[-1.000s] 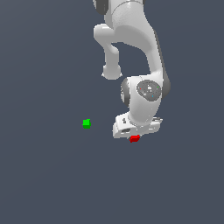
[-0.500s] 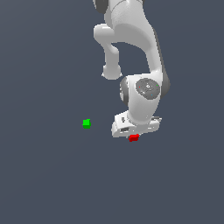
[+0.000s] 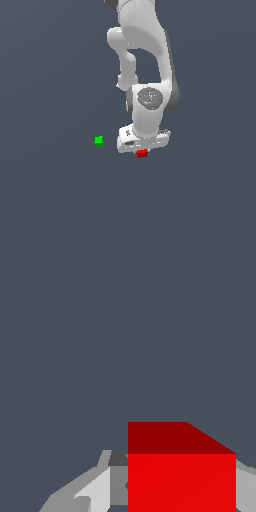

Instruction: Stack the red cube on top of the green cube.

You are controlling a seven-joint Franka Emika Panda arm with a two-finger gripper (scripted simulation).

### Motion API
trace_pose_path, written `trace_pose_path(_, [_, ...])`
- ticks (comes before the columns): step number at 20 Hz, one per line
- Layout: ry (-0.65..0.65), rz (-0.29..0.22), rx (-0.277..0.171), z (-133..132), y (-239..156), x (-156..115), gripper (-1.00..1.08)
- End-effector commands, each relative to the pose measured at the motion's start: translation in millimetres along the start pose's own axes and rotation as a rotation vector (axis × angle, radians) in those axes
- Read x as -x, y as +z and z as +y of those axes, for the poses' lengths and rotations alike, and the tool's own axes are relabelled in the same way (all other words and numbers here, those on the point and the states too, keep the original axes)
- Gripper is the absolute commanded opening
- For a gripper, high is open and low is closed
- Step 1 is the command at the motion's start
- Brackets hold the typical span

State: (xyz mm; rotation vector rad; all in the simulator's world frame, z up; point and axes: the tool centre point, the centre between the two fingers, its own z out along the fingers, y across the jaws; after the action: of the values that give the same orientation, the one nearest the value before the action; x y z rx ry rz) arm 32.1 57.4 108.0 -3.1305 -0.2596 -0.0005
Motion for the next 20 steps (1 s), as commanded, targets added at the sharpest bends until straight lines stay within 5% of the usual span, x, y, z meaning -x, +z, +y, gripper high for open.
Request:
trace_pose_path(1, [0.002, 0.0, 0.0, 18.1, 4.0, 13.2, -1.0])
trace_pose_path(20, [0.002, 0.0, 0.001, 172.8, 42.3, 125.8, -1.0])
